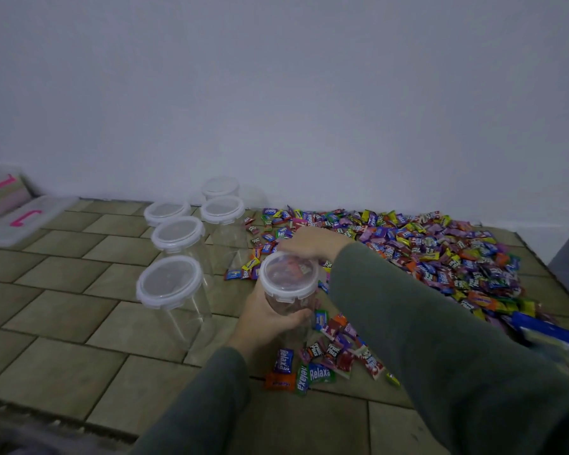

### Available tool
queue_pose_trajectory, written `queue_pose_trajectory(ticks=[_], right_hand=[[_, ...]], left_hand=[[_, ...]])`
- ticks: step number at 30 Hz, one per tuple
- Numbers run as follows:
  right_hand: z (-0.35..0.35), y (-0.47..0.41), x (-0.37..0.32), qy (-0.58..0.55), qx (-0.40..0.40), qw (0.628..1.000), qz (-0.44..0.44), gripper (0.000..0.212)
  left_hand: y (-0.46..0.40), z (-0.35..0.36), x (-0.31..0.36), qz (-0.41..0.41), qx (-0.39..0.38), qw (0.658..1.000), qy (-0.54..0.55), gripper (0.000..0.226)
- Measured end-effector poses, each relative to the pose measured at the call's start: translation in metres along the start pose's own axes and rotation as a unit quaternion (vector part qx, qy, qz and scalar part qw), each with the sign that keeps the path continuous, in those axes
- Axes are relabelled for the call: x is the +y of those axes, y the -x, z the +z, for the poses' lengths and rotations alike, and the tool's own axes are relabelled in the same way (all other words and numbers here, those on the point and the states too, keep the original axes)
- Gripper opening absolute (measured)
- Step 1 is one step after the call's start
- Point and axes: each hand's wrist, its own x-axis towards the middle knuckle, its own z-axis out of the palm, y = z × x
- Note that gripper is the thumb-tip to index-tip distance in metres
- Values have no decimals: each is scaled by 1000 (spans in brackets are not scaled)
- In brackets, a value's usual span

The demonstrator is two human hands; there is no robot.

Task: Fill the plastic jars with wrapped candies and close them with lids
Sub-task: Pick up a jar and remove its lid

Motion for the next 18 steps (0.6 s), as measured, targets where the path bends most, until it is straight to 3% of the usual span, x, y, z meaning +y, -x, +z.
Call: queue_pose_trajectory(ticks=[8,10,15,18], right_hand=[[3,-1,3,-31,-57,998,19,45],[3,-2,2,-17,-23,1000,13,45],[13,28,-10,27,166,983,-78,38],[32,62,-24,170,167,959,-153,55]], left_hand=[[-5,-3,-4,-11,-32,999,-21,78],[-5,-2,-3,-15,-29,999,-23,77],[-7,-1,-4,-17,-26,999,-17,74],[-15,3,-8,-31,-8,997,-68,62]])
